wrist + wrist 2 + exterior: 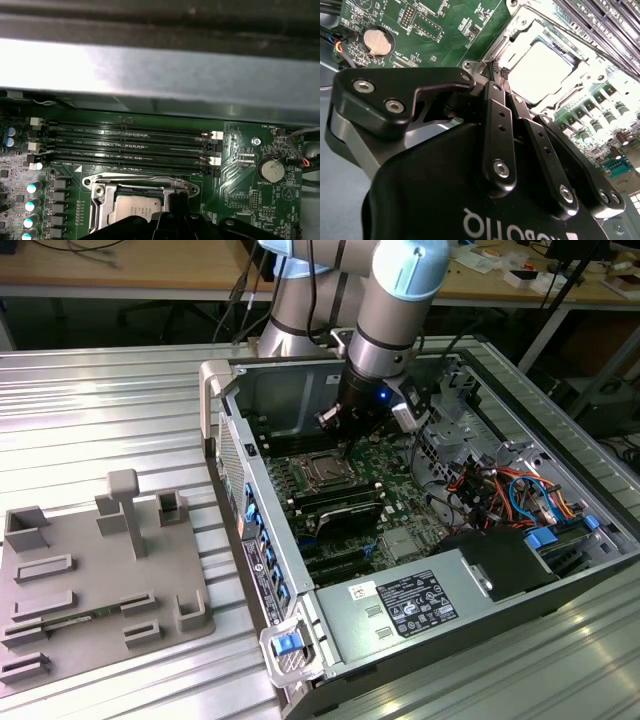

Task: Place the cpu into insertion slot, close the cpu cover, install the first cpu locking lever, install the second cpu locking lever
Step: 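Install the second cpu locking lever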

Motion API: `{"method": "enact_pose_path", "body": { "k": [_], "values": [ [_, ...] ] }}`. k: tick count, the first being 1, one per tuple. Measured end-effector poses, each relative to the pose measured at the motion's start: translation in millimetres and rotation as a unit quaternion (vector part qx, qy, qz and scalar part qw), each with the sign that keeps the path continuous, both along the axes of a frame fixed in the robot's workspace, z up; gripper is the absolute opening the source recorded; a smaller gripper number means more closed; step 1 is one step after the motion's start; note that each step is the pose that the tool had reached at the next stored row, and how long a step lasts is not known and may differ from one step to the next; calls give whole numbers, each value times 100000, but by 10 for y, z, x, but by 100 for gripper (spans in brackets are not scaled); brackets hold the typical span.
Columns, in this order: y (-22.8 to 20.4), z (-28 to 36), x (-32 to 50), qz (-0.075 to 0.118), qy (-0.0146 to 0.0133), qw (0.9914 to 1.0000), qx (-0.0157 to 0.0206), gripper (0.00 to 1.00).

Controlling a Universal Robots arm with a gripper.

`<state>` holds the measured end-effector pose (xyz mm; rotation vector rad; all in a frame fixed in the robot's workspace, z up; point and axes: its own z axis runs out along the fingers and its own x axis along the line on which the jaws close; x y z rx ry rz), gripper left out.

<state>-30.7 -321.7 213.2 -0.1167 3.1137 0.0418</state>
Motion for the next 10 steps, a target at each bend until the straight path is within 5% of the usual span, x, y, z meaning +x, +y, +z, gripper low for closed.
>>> {"method": "enact_pose_path", "body": {
  "k": [10],
  "values": [
    [-36,73,5,0,-2,100000,-5,11]
  ]
}}
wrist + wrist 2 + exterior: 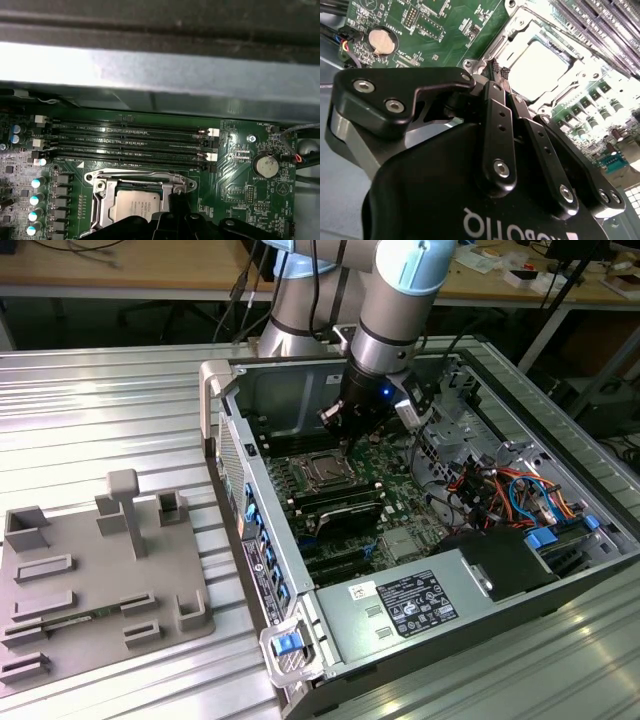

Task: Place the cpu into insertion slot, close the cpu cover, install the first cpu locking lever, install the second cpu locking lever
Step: 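Install the second cpu locking lever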

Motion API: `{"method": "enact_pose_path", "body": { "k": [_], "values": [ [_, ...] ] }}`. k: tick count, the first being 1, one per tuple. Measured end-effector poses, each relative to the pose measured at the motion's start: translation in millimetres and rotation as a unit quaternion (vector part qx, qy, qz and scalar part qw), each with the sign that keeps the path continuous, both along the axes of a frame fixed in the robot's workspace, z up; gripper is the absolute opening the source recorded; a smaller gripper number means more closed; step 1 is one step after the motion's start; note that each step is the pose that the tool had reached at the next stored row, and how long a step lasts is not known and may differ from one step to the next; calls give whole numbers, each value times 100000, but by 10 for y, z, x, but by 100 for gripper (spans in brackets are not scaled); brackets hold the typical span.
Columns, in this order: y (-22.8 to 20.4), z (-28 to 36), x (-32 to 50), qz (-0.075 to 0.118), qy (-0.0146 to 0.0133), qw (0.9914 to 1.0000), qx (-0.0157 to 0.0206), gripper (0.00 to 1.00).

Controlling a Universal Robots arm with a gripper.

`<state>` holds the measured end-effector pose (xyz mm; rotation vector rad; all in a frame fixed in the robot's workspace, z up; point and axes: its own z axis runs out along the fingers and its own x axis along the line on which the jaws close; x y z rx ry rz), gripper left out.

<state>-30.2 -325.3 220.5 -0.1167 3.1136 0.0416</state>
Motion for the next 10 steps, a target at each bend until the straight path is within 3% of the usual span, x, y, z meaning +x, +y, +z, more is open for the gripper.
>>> {"method": "enact_pose_path", "body": {
  "k": [10],
  "values": [
    [-174,4,9,0,3,100000,1,11]
  ]
}}
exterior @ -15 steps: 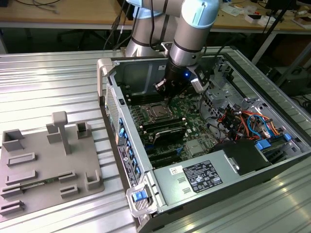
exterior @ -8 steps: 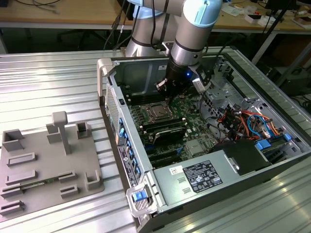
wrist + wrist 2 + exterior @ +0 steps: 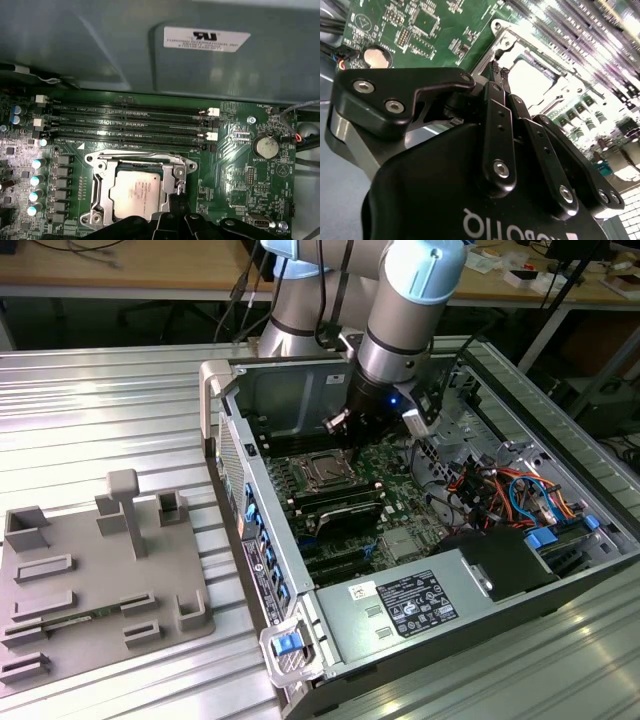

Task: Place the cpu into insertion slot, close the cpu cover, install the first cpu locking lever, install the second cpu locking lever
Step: 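Install the second cpu locking lever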

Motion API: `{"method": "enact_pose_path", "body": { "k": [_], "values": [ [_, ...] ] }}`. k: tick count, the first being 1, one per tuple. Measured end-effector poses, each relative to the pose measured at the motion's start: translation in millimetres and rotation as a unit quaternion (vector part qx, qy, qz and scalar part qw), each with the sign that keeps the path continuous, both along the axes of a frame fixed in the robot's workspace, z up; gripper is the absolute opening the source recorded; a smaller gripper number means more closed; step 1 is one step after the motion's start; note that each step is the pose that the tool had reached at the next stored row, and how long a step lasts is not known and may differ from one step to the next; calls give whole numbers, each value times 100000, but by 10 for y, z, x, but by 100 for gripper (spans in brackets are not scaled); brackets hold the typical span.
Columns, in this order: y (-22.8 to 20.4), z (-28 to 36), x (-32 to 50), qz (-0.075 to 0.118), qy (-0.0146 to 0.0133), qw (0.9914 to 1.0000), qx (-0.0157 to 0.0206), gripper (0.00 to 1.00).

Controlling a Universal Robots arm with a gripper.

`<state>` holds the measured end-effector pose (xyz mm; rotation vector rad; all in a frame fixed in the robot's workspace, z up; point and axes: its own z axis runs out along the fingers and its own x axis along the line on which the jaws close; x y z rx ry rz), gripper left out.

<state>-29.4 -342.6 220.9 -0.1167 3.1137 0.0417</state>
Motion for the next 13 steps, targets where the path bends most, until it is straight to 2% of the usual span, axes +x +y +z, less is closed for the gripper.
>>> {"method": "enact_pose_path", "body": {
  "k": [6,9,13],
  "values": [
    [-54,42,4,-6,2,100000,-8,11],
    [-69,44,4,-6,0,100000,-4,11],
    [-118,44,4,-5,1,100000,-8,11]
  ]
}}
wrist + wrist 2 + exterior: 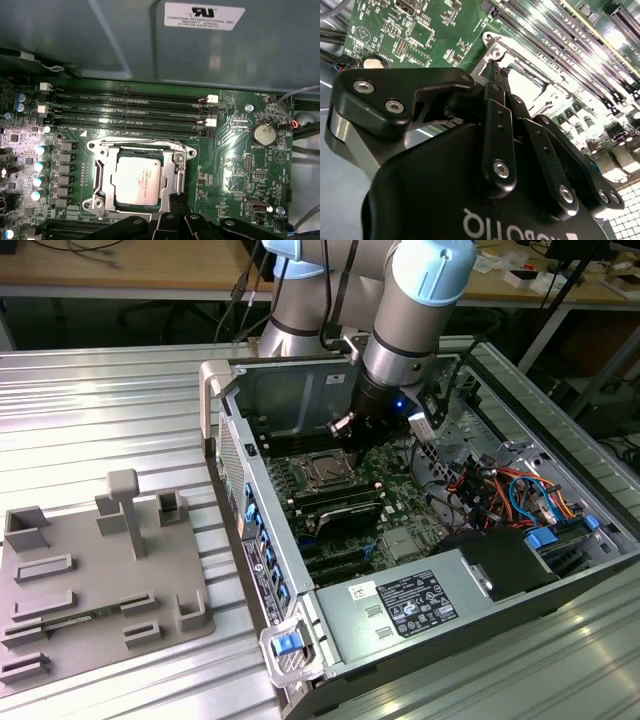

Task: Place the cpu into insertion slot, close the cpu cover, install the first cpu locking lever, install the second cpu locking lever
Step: 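Install the second cpu locking lever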

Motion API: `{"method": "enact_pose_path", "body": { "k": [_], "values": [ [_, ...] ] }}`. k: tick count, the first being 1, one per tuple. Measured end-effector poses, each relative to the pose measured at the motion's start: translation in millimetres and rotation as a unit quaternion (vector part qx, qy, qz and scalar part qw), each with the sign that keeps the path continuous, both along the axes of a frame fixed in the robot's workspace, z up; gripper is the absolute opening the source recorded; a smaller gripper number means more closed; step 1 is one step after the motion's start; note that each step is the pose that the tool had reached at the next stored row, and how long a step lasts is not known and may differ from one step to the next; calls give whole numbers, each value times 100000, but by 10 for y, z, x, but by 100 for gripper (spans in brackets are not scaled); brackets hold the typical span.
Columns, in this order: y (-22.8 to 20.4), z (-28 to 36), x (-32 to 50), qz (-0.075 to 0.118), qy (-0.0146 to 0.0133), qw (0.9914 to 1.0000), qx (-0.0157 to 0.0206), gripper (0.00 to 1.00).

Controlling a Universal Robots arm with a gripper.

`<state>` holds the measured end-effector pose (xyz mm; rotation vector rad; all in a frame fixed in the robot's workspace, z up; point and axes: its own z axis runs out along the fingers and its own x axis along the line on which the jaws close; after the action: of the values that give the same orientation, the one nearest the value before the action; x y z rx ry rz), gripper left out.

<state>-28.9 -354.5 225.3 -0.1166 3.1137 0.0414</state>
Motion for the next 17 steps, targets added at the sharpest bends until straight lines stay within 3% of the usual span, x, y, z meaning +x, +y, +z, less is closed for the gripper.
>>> {"method": "enact_pose_path", "body": {
  "k": [8,13,17],
  "values": [
    [-79,0,0,2,-4,100000,-10,11],
    [-160,0,1,0,-2,100000,-56,11],
    [-164,0,1,2,4,100000,-67,11]
  ]
}}
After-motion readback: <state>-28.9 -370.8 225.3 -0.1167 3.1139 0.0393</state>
